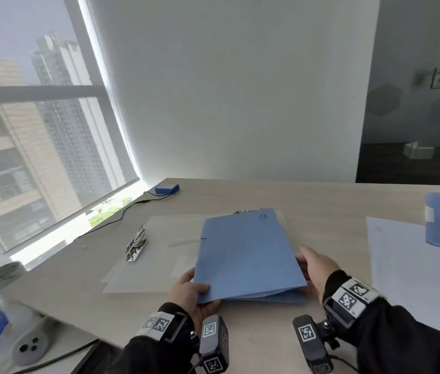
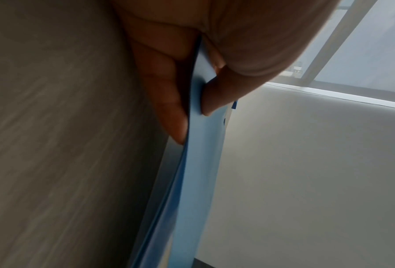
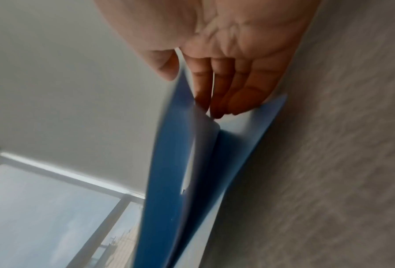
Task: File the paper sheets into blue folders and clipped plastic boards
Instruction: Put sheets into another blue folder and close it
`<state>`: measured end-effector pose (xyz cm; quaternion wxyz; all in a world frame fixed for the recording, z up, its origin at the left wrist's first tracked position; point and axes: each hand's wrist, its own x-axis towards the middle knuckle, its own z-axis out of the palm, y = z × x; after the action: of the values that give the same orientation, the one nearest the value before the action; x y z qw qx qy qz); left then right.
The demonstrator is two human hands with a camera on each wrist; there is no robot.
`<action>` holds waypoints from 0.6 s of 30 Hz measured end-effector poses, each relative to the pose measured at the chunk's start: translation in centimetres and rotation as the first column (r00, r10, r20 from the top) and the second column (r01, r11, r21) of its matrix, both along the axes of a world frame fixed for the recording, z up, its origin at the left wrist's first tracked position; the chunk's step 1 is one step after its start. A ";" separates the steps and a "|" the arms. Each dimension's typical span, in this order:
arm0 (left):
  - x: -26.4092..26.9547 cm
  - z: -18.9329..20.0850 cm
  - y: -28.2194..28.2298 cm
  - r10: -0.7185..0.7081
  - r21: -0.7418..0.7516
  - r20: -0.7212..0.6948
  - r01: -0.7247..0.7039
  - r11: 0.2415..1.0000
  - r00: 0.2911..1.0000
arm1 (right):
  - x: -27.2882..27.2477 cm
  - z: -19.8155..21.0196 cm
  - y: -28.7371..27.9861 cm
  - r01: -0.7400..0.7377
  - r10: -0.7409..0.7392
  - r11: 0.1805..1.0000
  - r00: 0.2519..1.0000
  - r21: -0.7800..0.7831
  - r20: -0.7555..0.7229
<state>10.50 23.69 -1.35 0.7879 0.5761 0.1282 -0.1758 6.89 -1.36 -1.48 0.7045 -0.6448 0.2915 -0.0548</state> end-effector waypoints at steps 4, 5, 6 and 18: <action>-0.8 0.4 -0.5 -0.035 -0.086 0.050 0.039 0.996 0.998 | -2.0 0.6 -0.7 -0.011 0.019 0.996 0.996 -0.085 0.083; -0.9 0.6 -0.9 -0.045 -0.109 0.066 0.052 0.993 0.997 | -2.5 0.8 -0.9 -0.014 0.019 0.999 0.994 -0.046 0.103; -1.0 0.9 -1.4 -0.056 -0.133 0.083 0.067 0.989 0.995 | -3.1 1.1 -1.1 -0.013 0.014 1.000 0.993 -0.003 0.113; -3.8 1.6 -10.8 -0.346 -0.009 0.183 0.353 0.935 0.920 | -11.1 2.6 -8.9 0.126 -0.137 0.987 0.985 0.104 0.107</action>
<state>6.73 12.88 0.20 0.7640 0.5865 -0.0514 -0.2640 -4.19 -10.29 1.14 0.7451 -0.5852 0.2952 -0.1236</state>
